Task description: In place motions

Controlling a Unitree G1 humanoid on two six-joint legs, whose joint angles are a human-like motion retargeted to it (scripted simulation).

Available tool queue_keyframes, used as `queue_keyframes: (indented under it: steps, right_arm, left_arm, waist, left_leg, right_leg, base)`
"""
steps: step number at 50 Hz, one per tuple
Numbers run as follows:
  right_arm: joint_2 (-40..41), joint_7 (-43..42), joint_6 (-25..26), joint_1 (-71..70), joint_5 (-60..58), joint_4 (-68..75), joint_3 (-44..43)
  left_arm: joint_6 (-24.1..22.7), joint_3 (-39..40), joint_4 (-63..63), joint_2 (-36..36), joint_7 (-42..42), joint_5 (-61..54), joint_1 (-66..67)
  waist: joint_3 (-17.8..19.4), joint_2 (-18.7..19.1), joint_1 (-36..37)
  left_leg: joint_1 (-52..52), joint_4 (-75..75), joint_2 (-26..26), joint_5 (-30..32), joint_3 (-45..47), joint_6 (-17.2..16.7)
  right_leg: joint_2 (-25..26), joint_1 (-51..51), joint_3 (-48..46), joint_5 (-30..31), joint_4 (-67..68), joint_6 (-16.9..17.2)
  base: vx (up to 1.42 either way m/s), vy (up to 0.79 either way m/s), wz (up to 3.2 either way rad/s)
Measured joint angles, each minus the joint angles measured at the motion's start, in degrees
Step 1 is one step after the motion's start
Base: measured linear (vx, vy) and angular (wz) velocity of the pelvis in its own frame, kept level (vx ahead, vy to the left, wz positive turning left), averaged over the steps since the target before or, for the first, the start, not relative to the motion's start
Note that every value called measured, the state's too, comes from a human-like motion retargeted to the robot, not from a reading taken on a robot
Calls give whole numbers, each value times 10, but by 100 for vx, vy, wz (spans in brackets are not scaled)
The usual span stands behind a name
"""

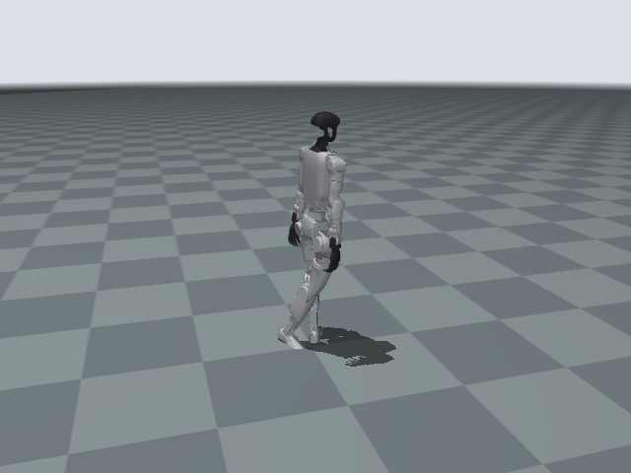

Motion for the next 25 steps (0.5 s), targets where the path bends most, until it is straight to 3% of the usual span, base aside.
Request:
queue_keyframes:
  steps: [5, 10, 13, 15, 17, 22, 25]
  right_arm:
    - [4, 17, -7, -9, 5, 2, 3]
    - [5, 21, -17, -13, -12, -8, 13]
    - [3, 26, -21, -26, -3, -19, 22]
    - [5, 27, -23, -33, 11, -27, 25]
    - [7, 30, -25, -43, 27, -36, 22]
    - [8, 32, -29, -56, 43, -51, 22]
    - [7, 26, -25, -54, 39, -48, 25]
  left_arm:
    - [-5, 13, -1, 1, -1, 21, 13]
    - [6, 17, 0, 6, -2, 16, 36]
    - [13, 12, 0, 6, -8, 16, 26]
    - [6, 0, 0, 6, -14, 18, 12]
    - [3, -15, -19, 6, -22, 23, -1]
    - [-5, -50, -68, -5, -31, 25, -31]
    - [-6, -61, -85, -14, -25, 17, -44]
  waist:
    - [1, 8, 28]
    - [-9, 57, -9]
    - [9, 71, -39]
    - [25, 67, -42]
    - [38, 64, -43]
    - [66, 57, -64]
    - [84, 40, -72]
  left_leg:
    - [15, -24, -11, -11, -59, -2]
    - [19, -29, 30, -13, -133, 1]
    - [24, -32, 43, -7, -157, 1]
    - [28, -37, 40, -1, -166, 2]
    - [25, -38, 41, 3, -171, 3]
    - [11, -23, 28, 2, -204, 6]
    - [23, -15, 1, -4, -241, 4]
  right_leg:
    - [20, 27, 32, 54, 25, -32]
    - [0, -1, 147, 145, 200, -109]
    - [-12, -81, 281, 114, 334, -108]
    - [22, -145, 401, 93, 364, -83]
    - [42, -197, 477, 73, 366, -83]
    - [2, -246, 532, 20, 208, -130]
    - [14, -248, 664, 13, 87, -132]
  base:
    - [33, 1, 84]
    - [36, -10, 131]
    - [16, -18, 120]
    - [7, -25, 65]
    - [-8, -25, 76]
    - [-9, -22, 116]
    - [4, -24, 132]
